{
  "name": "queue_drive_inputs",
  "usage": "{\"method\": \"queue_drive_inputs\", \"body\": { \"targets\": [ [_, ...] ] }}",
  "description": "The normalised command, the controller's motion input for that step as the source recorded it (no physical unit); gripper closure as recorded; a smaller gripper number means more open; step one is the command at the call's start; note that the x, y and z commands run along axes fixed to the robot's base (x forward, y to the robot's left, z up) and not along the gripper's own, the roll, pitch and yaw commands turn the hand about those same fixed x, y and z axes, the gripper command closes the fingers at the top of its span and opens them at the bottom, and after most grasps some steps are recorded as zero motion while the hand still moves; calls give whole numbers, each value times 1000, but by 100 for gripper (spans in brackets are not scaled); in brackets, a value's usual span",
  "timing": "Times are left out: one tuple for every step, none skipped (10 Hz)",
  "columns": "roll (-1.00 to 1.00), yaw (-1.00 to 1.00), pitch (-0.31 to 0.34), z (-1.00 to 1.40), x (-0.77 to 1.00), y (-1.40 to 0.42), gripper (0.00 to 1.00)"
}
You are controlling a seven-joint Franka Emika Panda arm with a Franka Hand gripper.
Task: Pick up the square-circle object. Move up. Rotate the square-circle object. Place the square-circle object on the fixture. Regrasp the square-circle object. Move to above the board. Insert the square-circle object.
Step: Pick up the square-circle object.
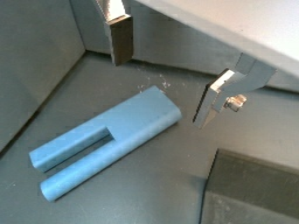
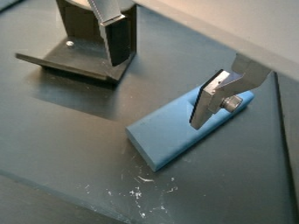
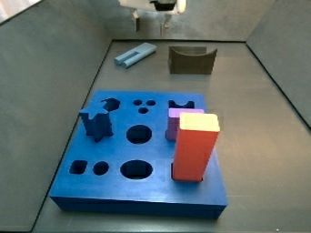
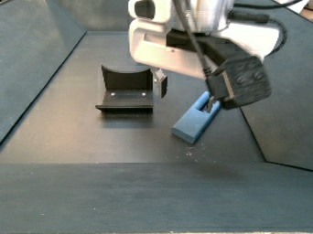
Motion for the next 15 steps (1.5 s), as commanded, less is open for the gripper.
{"method": "queue_drive_inputs", "body": {
  "targets": [
    [-294, -194, -44, -537, 0, 6, 0],
    [-287, -171, -51, -557, 0, 49, 0],
    [-309, -151, -50, -520, 0, 109, 0],
    [-330, -146, -56, -486, 0, 143, 0],
    [-351, -123, -87, -454, 0, 186, 0],
    [-356, -57, -149, -446, -37, 154, 0],
    [-366, -51, -159, -414, -26, 131, 0],
    [-260, -71, -207, -514, -43, 0, 0],
    [-221, -117, -230, -543, -60, 0, 0],
    [-160, -111, -204, -680, -114, 0, 0],
    [-116, -71, -189, -760, -169, 0, 0],
    [-134, -49, -189, -717, -151, 0, 0],
    [-130, -9, -189, -700, -66, -6, 0],
    [-116, -17, -133, -646, 0, -6, 0],
    [-111, -29, -173, -720, -20, -51, 0]
  ]
}}
